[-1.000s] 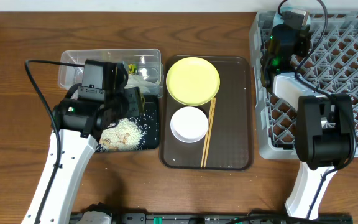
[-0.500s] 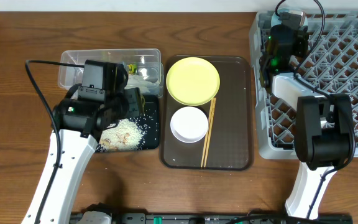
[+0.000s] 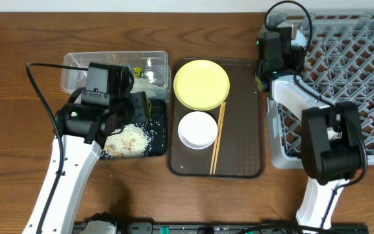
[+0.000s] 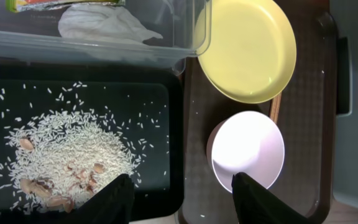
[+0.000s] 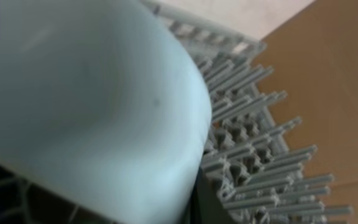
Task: Sort waste into correct bins and load items into the dishwasher rack
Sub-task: 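Move the right gripper to the white bowl and grasp its rim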
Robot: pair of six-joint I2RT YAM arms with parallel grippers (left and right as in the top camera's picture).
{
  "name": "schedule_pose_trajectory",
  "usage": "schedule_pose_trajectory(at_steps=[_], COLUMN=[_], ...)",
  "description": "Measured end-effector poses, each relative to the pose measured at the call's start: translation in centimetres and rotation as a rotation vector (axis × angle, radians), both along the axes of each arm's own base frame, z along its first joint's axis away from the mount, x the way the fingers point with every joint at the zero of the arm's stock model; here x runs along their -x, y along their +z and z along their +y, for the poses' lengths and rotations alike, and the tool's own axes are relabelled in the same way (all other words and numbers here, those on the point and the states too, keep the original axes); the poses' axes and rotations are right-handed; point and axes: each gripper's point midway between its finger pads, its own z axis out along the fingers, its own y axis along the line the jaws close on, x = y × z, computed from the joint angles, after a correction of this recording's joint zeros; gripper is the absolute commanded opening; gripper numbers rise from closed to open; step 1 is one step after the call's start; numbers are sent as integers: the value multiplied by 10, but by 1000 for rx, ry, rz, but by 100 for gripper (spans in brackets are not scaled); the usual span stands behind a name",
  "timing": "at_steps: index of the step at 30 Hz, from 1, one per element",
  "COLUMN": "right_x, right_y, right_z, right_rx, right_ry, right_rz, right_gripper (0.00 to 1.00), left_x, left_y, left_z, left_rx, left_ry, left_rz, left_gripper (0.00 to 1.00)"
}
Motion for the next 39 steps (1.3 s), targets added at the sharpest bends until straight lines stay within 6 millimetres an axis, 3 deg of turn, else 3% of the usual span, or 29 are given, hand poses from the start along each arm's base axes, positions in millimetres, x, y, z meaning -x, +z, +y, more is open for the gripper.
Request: schedule_pose_trajectory(at_steps=[3, 6, 12, 17, 20, 28, 32, 35, 39], right_x=[16, 28, 57, 88, 113, 168, 188, 199, 202], right_y=[-9, -2, 17, 30, 23, -18, -47, -69, -83], right_z=[16, 30, 65, 125, 162, 226, 237, 243, 241], right_rx=[-69, -170, -373, -643, -772, -892, -895, -895, -903], right_ry=[55, 111, 261, 464, 539, 586, 537, 492, 441], right_rz=[91, 130, 219, 301, 398, 619, 709, 766, 787], right_gripper=[39, 56, 62, 63, 63, 49, 39, 20, 1], left_x=[0, 0, 0, 6, 13, 24, 23, 23, 23], left_y=[0, 0, 0, -4, -11, -18, -18, -17, -17], left_z=[0, 0, 0, 4, 16, 54, 60, 62, 63], left_rx=[0, 0, 0, -19, -79, -258, -283, -293, -298], left_ry=[0, 1, 0, 8, 37, 171, 201, 208, 211], left_rz=[0, 0, 2, 30, 64, 110, 105, 103, 102], left_gripper=[55, 55, 55, 55, 55, 55, 55, 56, 56])
